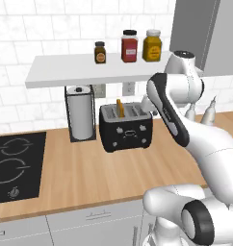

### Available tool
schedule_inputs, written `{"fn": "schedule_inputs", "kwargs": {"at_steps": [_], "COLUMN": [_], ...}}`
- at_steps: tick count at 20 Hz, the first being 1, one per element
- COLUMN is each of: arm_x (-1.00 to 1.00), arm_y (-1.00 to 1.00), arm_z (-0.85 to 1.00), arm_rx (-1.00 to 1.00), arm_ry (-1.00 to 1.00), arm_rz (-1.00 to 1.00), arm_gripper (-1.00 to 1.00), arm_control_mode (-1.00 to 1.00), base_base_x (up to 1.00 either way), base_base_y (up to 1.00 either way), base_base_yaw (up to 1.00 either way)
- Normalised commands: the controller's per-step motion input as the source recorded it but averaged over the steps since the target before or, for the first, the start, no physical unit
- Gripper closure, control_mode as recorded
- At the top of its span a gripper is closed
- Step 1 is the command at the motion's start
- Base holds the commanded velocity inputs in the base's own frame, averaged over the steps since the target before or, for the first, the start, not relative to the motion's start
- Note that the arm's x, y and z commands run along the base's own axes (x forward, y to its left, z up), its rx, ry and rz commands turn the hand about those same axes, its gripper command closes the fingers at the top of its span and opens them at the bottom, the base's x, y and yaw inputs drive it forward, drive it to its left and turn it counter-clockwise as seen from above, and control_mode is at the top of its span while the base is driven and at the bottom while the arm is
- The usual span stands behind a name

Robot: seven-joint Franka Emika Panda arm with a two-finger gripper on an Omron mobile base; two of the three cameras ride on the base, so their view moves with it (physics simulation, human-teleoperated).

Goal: Start the toaster. Once the lever pops up, take the bread to the plate on the dining counter.

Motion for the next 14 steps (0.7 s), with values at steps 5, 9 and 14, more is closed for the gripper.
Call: {"fn": "schedule_inputs", "kwargs": {"at_steps": [5, 9, 14], "arm_x": [0.14, 0.22, 0.38], "arm_y": [0.67, 0.87, 0.41], "arm_z": [-0.18, -0.32, -0.31], "arm_rx": [-0.02, -0.02, 0.0], "arm_ry": [0.02, -0.07, -0.06], "arm_rz": [-0.06, -0.09, -0.01], "arm_gripper": [-1.0, -1.0, 1.0], "arm_control_mode": [-1.0, -1.0, -1.0], "base_base_x": [0.0, 0.0, 0.0], "base_base_y": [0.0, 0.0, 0.0], "base_base_yaw": [0.0, 0.0, 0.0]}}
